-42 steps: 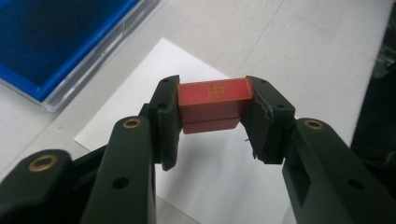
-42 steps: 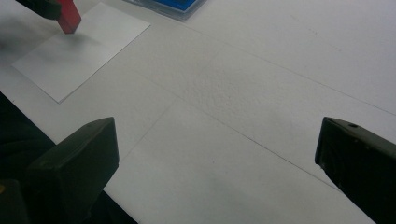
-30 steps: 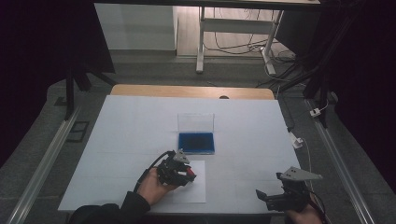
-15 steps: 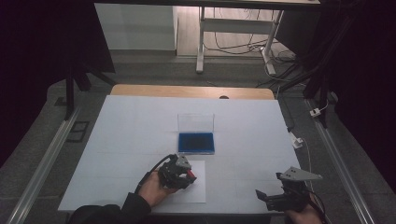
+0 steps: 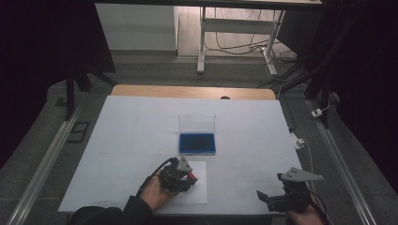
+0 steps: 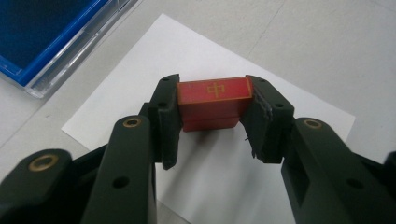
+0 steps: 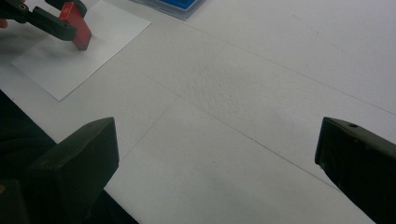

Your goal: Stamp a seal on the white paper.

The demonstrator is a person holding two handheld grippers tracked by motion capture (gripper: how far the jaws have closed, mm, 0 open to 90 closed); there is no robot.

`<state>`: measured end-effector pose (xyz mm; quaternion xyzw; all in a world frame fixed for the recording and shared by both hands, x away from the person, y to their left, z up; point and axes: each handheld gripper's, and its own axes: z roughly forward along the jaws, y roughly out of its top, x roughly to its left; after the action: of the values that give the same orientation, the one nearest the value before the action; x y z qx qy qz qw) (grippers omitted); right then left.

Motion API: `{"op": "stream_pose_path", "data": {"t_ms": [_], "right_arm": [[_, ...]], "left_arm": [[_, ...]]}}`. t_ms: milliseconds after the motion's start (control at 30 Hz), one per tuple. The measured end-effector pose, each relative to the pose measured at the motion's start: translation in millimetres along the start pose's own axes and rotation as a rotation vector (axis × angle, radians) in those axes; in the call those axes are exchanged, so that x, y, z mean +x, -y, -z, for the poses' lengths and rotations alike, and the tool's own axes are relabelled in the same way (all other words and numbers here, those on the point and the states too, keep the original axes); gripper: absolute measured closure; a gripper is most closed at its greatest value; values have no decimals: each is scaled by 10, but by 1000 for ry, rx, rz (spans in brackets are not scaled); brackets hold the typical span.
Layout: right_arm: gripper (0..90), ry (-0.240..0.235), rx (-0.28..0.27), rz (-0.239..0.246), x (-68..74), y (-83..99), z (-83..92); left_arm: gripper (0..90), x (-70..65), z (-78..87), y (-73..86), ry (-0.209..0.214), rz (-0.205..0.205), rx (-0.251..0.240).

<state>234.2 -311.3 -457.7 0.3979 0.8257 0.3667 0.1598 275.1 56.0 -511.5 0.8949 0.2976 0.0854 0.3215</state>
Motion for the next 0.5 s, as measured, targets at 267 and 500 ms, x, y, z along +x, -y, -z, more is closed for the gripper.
{"op": "stream_pose_path", "data": {"t_ms": [267,500], "right_arm": [[0,0,1,1,4,1,1],[0,1,3,-3,4,1,1]], "left_arm": [[586,57,-3,25,38,17,-19],[586,-13,-6,14,-5,-31,-10]]}}
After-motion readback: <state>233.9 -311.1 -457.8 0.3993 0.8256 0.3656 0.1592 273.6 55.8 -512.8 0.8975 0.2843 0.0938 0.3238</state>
